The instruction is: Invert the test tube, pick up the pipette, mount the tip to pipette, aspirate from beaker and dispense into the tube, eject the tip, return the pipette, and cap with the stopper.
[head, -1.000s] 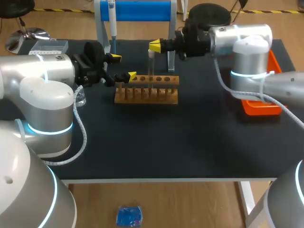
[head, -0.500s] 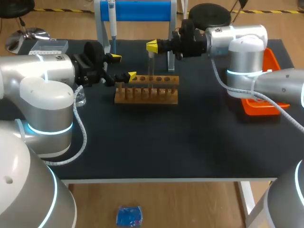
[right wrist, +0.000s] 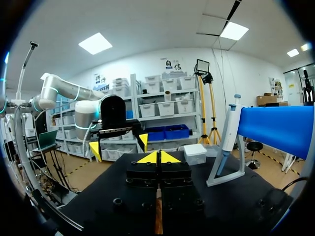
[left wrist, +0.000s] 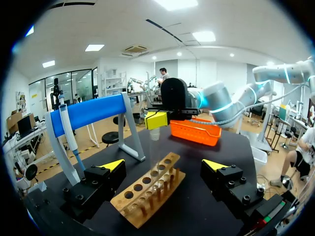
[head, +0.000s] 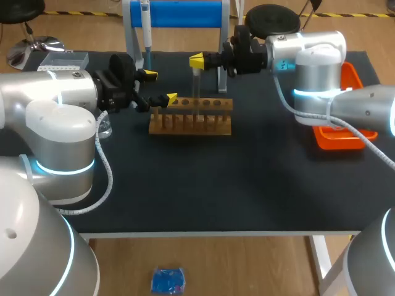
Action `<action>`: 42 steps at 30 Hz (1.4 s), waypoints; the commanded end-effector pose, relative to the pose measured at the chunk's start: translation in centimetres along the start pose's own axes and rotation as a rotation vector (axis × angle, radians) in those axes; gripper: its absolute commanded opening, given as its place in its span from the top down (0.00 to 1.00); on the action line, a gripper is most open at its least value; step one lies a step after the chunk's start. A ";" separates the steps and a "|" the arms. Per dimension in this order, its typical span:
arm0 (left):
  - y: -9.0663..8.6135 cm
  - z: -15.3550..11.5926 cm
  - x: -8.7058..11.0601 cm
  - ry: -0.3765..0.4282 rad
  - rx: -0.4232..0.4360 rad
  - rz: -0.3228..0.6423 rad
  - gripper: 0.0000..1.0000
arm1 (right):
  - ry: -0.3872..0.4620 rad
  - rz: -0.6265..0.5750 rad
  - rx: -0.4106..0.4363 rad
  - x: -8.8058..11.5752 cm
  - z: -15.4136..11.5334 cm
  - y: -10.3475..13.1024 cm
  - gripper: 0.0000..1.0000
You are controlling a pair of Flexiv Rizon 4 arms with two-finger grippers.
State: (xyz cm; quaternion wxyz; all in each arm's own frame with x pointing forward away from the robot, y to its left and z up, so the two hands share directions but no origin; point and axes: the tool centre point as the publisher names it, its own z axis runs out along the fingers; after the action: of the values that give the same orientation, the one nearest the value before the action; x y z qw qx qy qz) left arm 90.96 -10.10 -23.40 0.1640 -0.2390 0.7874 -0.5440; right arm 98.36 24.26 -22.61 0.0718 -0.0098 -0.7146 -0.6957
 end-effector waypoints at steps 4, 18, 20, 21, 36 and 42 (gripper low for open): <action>0.2 0.1 0.1 -0.004 0.006 0.000 0.00 | -0.006 0.005 0.015 -0.3 -0.1 -1.1 1.00; 0.2 0.1 0.1 -0.004 0.006 0.000 0.00 | 0.011 -0.077 0.008 2.1 -0.9 3.5 0.00; 0.2 0.1 0.1 -0.004 0.006 0.000 0.00 | 0.001 -0.093 0.030 2.4 -1.2 4.0 0.00; 0.2 0.1 0.1 -0.004 0.006 0.000 0.00 | -0.007 -0.098 0.052 2.5 -1.3 4.1 0.00; 0.2 0.1 0.1 -0.004 0.006 0.000 0.00 | -0.132 -0.186 0.325 3.5 -7.9 2.7 0.00; 0.2 0.1 0.1 -0.004 0.006 0.000 0.00 | -0.179 -0.195 0.371 3.7 -10.1 -0.3 0.00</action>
State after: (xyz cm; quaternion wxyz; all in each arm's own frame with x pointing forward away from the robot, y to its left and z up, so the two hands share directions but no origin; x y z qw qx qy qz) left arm 90.96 -10.10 -23.40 0.1640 -0.2390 0.7874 -0.5440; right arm 96.69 14.76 -21.64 -0.0553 0.0245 -0.8339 -0.5486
